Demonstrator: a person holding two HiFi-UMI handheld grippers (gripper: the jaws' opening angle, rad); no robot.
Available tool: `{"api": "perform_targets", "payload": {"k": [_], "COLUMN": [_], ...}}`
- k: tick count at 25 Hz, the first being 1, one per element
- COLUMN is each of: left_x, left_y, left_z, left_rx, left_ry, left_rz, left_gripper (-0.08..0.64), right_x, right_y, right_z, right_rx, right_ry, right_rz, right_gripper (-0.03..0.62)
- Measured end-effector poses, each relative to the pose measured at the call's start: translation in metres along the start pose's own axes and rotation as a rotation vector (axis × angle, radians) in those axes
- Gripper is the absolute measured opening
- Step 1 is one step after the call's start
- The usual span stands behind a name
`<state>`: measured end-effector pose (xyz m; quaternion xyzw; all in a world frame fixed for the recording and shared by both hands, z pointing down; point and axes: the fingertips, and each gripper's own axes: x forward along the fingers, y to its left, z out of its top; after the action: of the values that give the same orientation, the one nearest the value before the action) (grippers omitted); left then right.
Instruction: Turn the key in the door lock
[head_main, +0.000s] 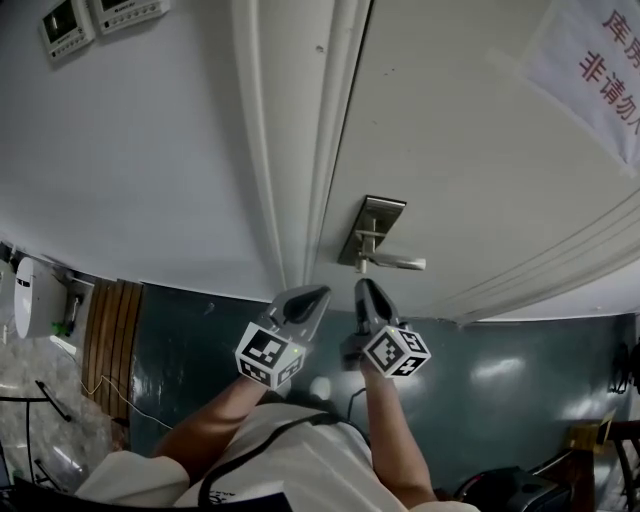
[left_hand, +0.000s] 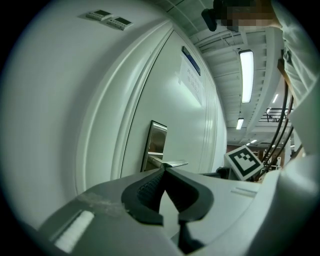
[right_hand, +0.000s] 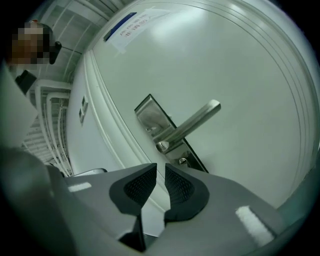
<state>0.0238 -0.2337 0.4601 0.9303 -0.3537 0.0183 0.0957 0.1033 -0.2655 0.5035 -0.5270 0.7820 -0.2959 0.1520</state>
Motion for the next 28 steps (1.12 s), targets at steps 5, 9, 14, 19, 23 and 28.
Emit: {"api": "perform_targets", "payload": {"k": [5, 9, 14, 19, 23, 28], "left_x": [0.011, 0.018, 0.018, 0.015, 0.013, 0.012], "left_y": [-0.004, -0.005, -0.009, -0.007, -0.004, -0.002], "left_z": [-0.010, -0.019, -0.026, -0.023, -0.024, -0.024], "left_rx": [0.005, 0.008, 0.019, 0.034, 0.044, 0.042], "left_ry": [0.014, 0.040, 0.060, 0.059, 0.064, 0.067], "left_rz": [-0.001, 0.006, 0.011, 0.018, 0.023, 0.023], "left_gripper": [0.005, 0.005, 0.005, 0.005, 0.005, 0.005], "right_x": [0.008, 0.017, 0.025, 0.031, 0.035, 0.044], "right_y": [-0.023, -0.038, -0.053, -0.059, -0.068, -0.061], "right_z": [-0.012, -0.021, -0.026, -0.024, -0.028, -0.028], "right_rx": [0.104, 0.171, 0.350, 0.462, 0.488, 0.454], "right_ry": [-0.007, 0.002, -0.028, -0.059, -0.050, -0.026], "right_rz": [-0.012, -0.005, -0.005, 0.037, 0.022, 0.018], "right_gripper": [0.097, 0.109, 0.126, 0.129, 0.128, 0.127]}}
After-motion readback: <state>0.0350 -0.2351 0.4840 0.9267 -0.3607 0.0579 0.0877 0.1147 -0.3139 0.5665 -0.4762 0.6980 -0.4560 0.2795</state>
